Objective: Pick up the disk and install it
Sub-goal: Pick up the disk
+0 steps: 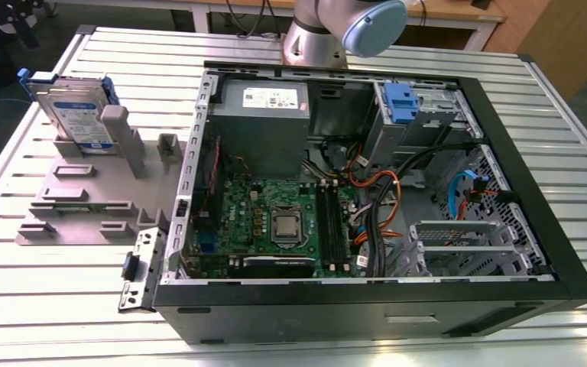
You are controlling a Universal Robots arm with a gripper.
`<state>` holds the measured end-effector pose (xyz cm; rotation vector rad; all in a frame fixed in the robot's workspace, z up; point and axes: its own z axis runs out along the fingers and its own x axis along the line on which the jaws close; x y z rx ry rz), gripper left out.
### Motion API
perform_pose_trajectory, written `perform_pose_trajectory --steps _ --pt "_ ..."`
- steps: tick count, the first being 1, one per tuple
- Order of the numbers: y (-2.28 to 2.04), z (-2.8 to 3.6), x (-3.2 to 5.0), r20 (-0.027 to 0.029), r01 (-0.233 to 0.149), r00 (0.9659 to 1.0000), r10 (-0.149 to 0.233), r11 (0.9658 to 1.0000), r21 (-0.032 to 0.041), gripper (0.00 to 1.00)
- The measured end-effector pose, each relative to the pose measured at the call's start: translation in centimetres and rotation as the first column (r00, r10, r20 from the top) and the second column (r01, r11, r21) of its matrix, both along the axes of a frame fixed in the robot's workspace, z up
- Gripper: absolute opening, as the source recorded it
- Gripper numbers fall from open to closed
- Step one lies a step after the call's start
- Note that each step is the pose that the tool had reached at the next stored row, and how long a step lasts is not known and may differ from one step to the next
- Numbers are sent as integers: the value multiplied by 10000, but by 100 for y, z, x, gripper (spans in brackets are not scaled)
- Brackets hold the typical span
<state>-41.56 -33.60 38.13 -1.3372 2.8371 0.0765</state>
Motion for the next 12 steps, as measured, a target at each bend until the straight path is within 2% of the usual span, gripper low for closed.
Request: perform_pose_trajectory --steps 2,5,10,12 --pt "0 -1 0 0 -358 9994 358 9994 0 11" --pt "0 -4 0 0 -898 9960 898 9960 0 11" --pt "0 -10 0 0 -1647 9863 1647 9863 -1 11" --pt "0 -13 0 -1 -1949 9808 1949 9808 -3 11"
